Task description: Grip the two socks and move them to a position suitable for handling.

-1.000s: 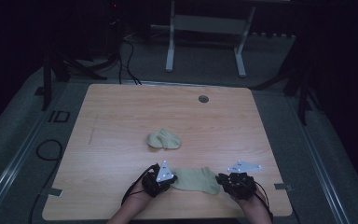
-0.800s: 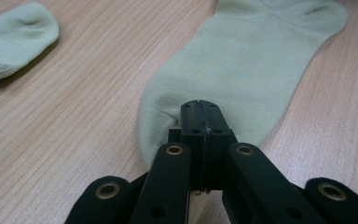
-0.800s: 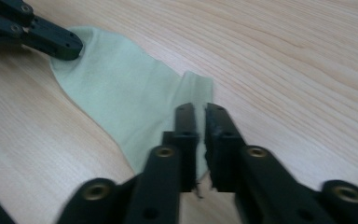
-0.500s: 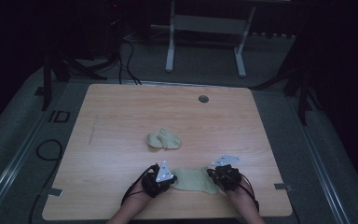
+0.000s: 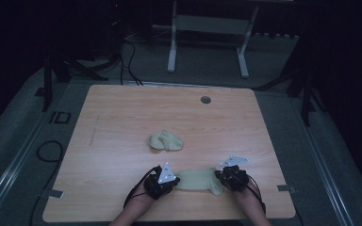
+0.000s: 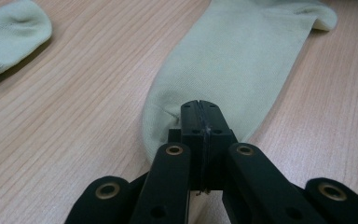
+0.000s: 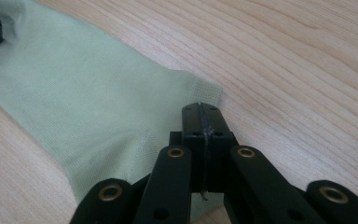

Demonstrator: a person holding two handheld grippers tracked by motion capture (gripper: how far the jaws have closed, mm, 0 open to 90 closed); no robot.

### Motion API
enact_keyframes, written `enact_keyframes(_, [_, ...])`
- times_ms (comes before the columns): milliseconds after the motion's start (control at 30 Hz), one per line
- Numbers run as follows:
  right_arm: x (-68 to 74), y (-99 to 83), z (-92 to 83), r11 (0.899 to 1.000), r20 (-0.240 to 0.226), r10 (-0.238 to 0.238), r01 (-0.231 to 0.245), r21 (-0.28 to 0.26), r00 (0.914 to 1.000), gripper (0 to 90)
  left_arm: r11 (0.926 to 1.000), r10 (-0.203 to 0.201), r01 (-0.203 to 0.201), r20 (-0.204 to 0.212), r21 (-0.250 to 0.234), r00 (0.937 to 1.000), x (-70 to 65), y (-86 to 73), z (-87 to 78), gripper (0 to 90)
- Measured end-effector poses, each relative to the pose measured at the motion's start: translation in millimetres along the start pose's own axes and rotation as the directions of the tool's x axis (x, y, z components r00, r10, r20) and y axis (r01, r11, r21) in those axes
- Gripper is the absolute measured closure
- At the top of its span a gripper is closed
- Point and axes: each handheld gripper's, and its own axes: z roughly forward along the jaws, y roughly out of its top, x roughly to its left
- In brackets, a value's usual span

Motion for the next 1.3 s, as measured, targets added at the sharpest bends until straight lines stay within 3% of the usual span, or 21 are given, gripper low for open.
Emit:
enact_keyframes(133, [0.2, 2.2, -0.7, 1.000, -0.014, 0.000, 0.000, 0.008, 0.9999, 85.1, 1.0000, -0.004, 0.004, -0.013, -0.002, 0.9999, -0.2, 1.0, 0.1, 86.1])
enact_keyframes(233, [-0.3, 4.6, -4.8, 1.000, -0.030, 0.018, -0.018, -0.012, 0.9994, 71.4, 0.9989, -0.045, 0.044, -0.017, -0.011, 0.9989, 0.0, 1.8, -2.3, 64.2])
enact_keyframes(300, [0.5, 7.1, -7.5, 1.000, -0.043, 0.025, -0.026, -0.016, 0.9988, 64.8, 0.9978, -0.059, 0.059, -0.024, -0.033, 0.9980, 0.6, 3.2, -6.4, 58.5])
enact_keyframes(367, [2.9, 10.7, -9.4, 1.000, -0.039, 0.004, -0.005, -0.023, 0.9992, 60.6, 0.9963, -0.074, 0.073, -0.021, -0.045, 0.9971, 1.4, 4.3, -10.9, 52.4])
enact_keyframes(567, [5.2, 30.2, -9.5, 0.999, -0.045, -0.014, 0.012, -0.037, 0.9989, 54.8, 0.9933, -0.106, 0.105, -0.032, -0.048, 0.9938, 5.3, -4.8, -26.3, 52.4])
enact_keyframes(667, [8.4, 44.3, -7.5, 0.999, -0.049, -0.030, 0.028, -0.046, 0.9983, 53.2, 0.9932, -0.114, 0.113, -0.033, -0.028, 0.9929, 7.0, -11.5, -33.4, 52.5])
enact_keyframes(867, [19.2, 77.2, 1.7, 0.997, -0.068, -0.053, 0.049, -0.058, 0.9963, 51.0, 0.9914, -0.125, 0.124, -0.027, -0.043, 0.9918, 8.5, -18.5, -42.4, 52.1])
enact_keyframes(1000, [29.2, 104.5, 10.6, 0.995, -0.069, -0.073, 0.068, -0.072, 0.9949, 50.2, 0.9919, -0.124, 0.123, -0.052, -0.033, 0.9909, 9.9, -23.3, -46.1, 45.4])
enact_keyframes(1100, [39.5, 124.3, 20.0, 0.994, -0.073, -0.095, 0.090, -0.069, 0.9928, 48.6, 0.9887, -0.148, 0.146, -0.058, -0.035, 0.9873, 12.6, -28.2, -49.5, 41.6])
enact_keyframes(1300, [60.4, 154.2, 40.2, 0.987, -0.109, -0.157, 0.151, -0.063, 0.9816, 48.8, 0.9834, -0.179, 0.176, -0.071, -0.044, 0.9813, 17.2, -40.1, -56.8, 41.1])
